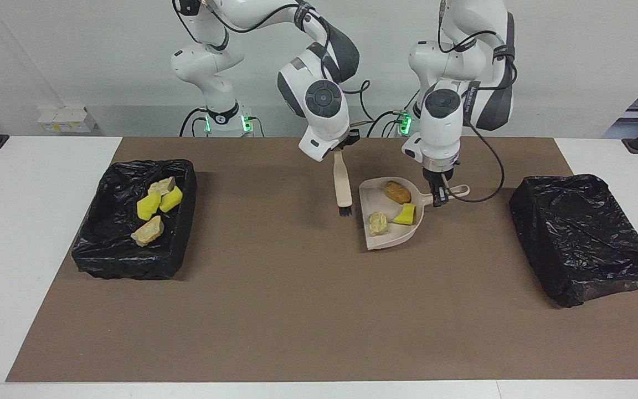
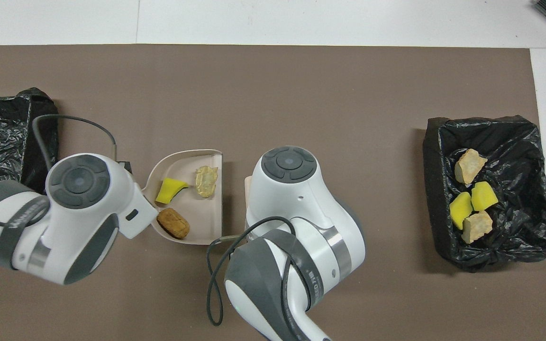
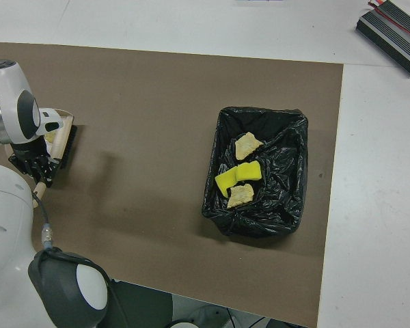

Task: Sweep and dump trash in bin
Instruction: 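Carry the dustpan to the black bag and tip it with the left gripper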

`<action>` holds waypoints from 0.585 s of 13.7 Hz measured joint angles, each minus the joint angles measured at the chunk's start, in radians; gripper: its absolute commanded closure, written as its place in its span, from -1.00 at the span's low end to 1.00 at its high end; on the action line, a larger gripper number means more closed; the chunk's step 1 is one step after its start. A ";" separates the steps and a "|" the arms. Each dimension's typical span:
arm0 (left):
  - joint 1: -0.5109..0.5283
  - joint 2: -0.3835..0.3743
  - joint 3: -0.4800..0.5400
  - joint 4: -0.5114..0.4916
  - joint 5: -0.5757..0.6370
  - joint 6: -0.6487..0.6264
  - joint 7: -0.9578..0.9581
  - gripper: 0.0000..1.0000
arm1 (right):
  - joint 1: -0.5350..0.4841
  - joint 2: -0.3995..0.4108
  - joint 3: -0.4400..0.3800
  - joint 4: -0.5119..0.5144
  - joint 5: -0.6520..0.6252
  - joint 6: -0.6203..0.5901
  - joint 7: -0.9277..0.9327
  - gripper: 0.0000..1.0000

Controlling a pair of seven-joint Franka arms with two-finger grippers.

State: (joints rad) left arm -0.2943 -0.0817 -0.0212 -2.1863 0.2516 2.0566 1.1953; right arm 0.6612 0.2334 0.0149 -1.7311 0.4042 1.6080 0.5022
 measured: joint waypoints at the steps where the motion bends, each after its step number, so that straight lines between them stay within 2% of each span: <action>1: 0.038 -0.031 0.002 -0.001 -0.020 -0.030 0.065 1.00 | 0.017 -0.005 0.002 -0.015 0.000 0.000 0.020 1.00; 5: 0.234 -0.123 0.014 0.011 -0.093 -0.129 0.325 1.00 | 0.130 -0.001 0.007 -0.064 0.001 0.017 0.134 1.00; 8: 0.366 -0.137 0.020 0.096 -0.103 -0.210 0.439 1.00 | 0.209 0.000 0.010 -0.172 0.001 0.194 0.162 1.00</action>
State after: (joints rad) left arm 0.0714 -0.2184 -0.0012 -2.0901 0.1491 1.8462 1.6341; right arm 0.8707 0.2333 0.0252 -1.9027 0.4056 1.8019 0.6644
